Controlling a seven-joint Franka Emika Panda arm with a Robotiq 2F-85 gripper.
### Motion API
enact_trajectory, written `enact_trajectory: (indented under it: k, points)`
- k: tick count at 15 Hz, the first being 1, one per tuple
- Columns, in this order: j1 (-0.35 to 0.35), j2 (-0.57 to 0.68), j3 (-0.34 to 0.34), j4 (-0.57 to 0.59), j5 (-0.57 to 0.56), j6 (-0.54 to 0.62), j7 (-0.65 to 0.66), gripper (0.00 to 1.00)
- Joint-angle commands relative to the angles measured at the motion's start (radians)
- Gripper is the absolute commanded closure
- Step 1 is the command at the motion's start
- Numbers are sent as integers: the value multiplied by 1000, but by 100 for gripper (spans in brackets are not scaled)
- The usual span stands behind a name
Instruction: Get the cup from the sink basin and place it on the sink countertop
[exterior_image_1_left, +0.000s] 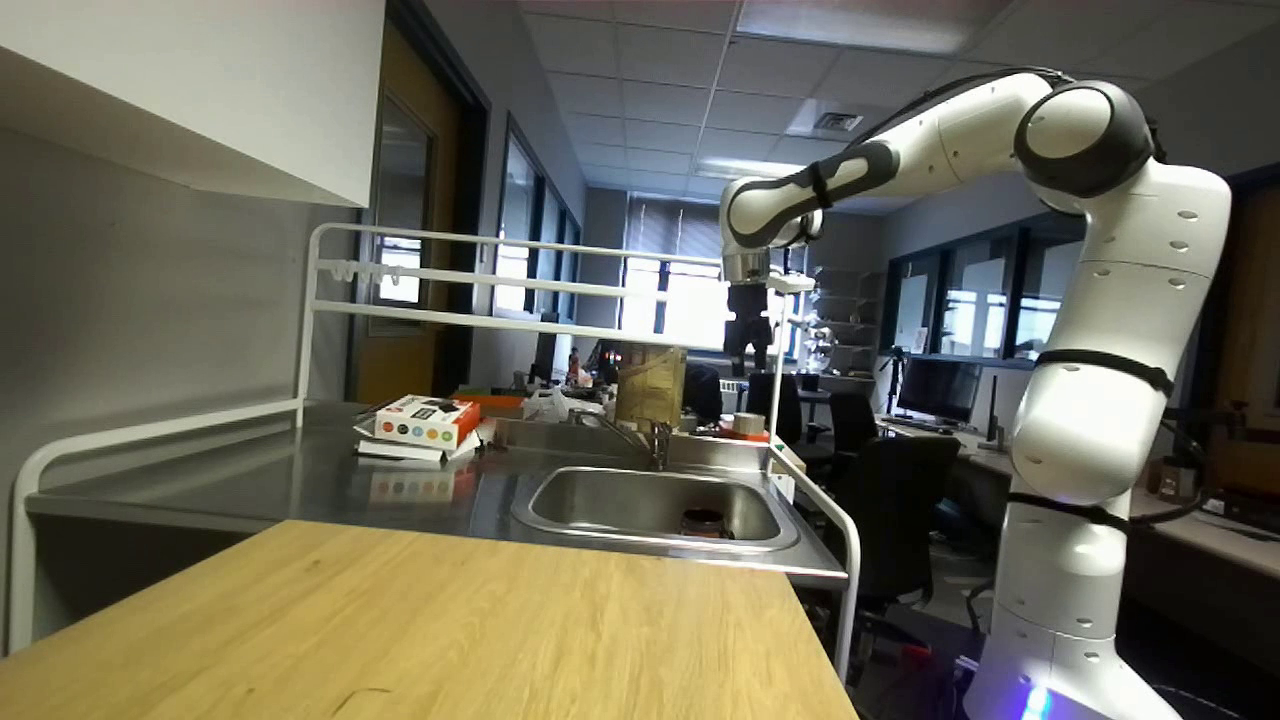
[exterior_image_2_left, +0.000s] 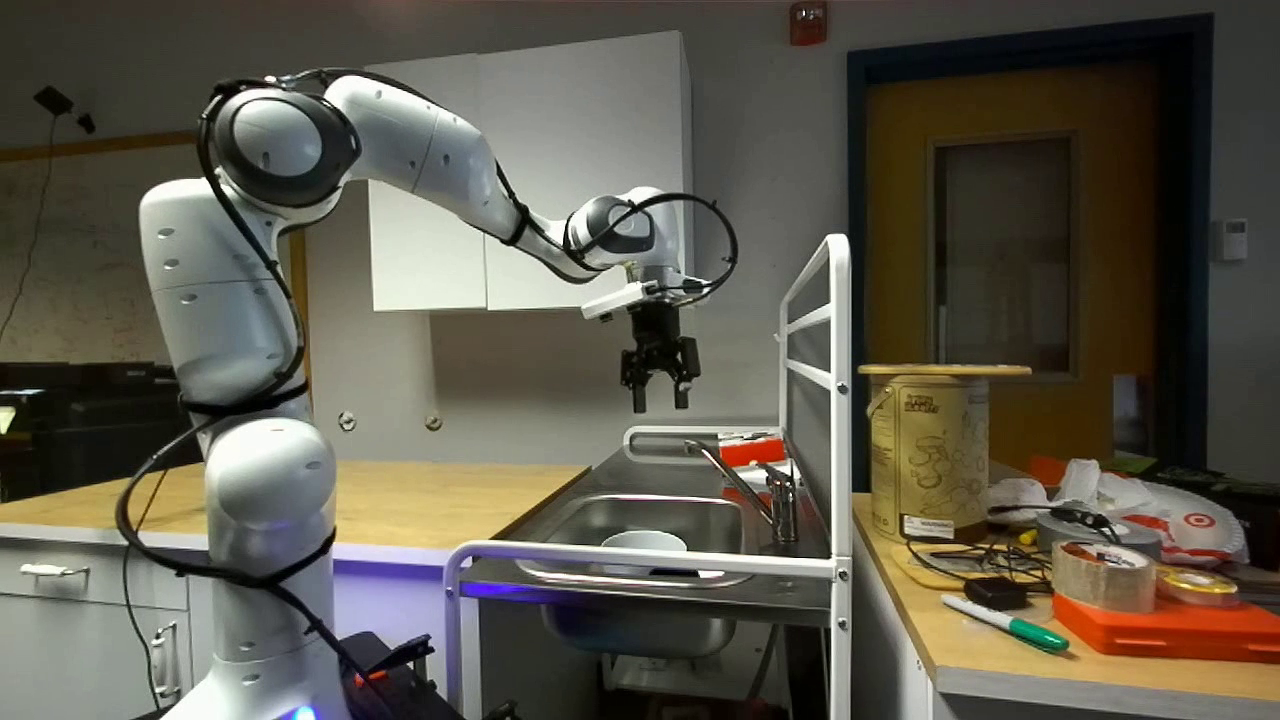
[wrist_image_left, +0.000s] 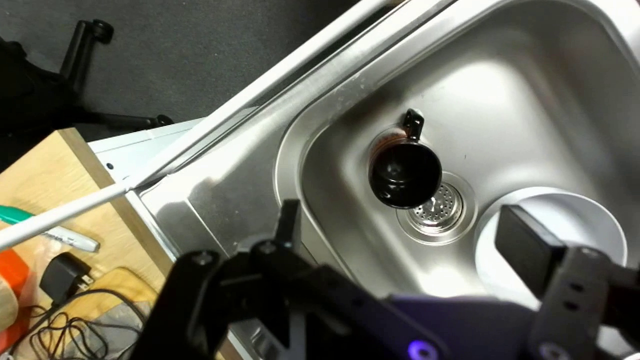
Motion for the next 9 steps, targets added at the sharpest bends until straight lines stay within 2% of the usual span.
enact_trajectory:
  k: [1,9]
  points:
    - [4,56,14,46,55,-5,78,0]
    - [9,193,24,92,127,38,233,0]
